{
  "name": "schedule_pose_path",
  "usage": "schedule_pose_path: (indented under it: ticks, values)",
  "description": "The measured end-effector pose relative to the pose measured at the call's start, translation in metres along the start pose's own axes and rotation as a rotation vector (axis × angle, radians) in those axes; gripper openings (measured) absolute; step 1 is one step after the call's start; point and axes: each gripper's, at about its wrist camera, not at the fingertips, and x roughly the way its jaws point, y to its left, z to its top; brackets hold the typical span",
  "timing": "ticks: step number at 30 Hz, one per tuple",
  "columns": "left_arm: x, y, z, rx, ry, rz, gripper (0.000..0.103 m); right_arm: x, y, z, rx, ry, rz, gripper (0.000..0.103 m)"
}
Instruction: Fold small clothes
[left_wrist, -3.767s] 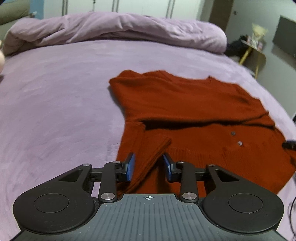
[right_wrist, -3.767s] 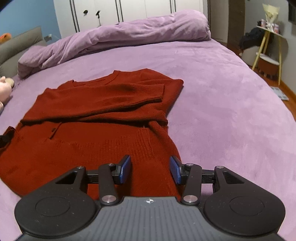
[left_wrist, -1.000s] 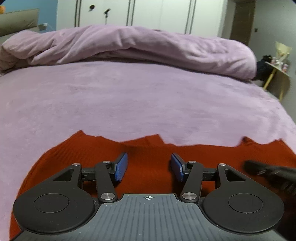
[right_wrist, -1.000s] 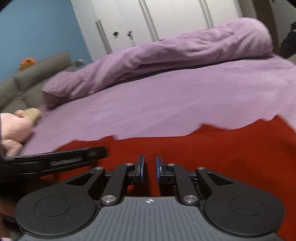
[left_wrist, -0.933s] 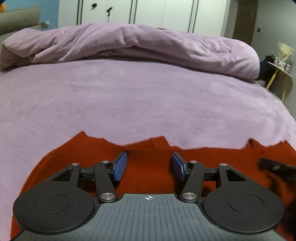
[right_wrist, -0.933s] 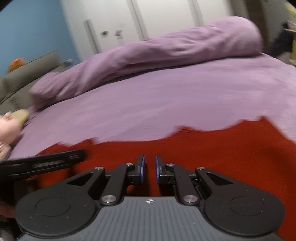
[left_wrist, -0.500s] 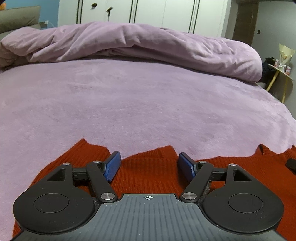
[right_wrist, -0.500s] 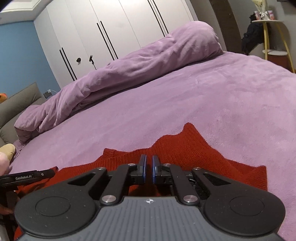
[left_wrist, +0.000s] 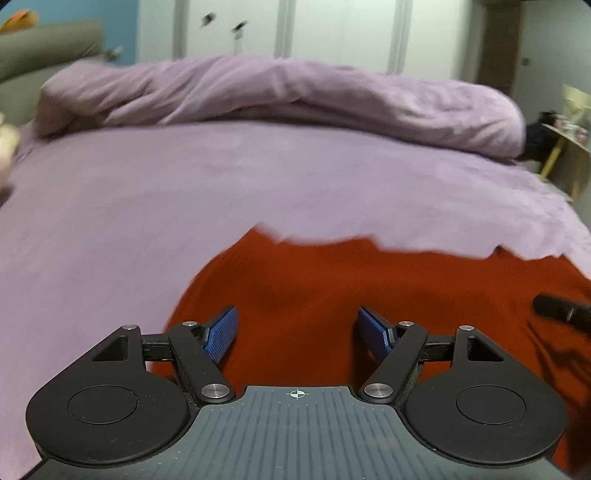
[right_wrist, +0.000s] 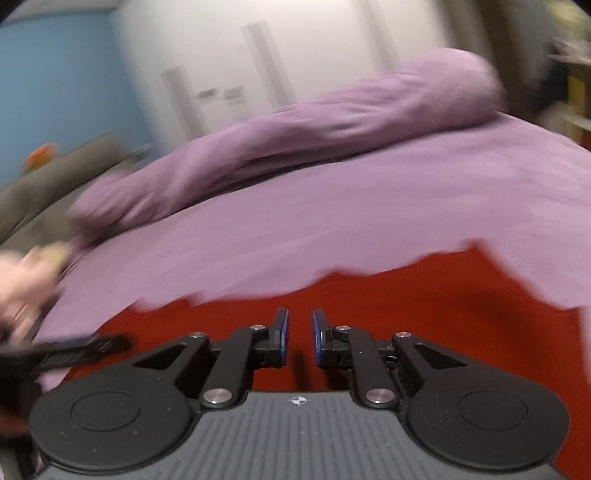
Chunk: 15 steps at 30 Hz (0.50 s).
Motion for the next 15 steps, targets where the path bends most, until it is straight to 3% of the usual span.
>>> schedule_pose_path:
  ticks: [2,4,8,12,15]
  values:
    - [-0.008,0.011,-0.01,-0.019,0.019,0.02,0.078,0.01,0.018,-0.013,-0.076,0.057,0.013,0.012]
    - [-0.018,0.021,-0.015,-0.017,0.019,0.045,0.078,0.012,0.02,-0.024,-0.152,0.048,-0.048,0.012]
    - [-0.04,0.053,-0.023,-0.08,0.033,0.061,0.078,-0.01,-0.024,-0.023,-0.04,0.022,-0.179,0.011]
    - [-0.058,0.09,-0.034,-0.264,0.094,-0.028,0.074,-0.053,-0.068,-0.031,-0.015,-0.03,-0.251,0.0]
    - [-0.068,0.108,-0.049,-0.4,0.161,-0.155,0.068,-0.075,-0.08,-0.034,-0.024,-0.027,-0.344,0.0]
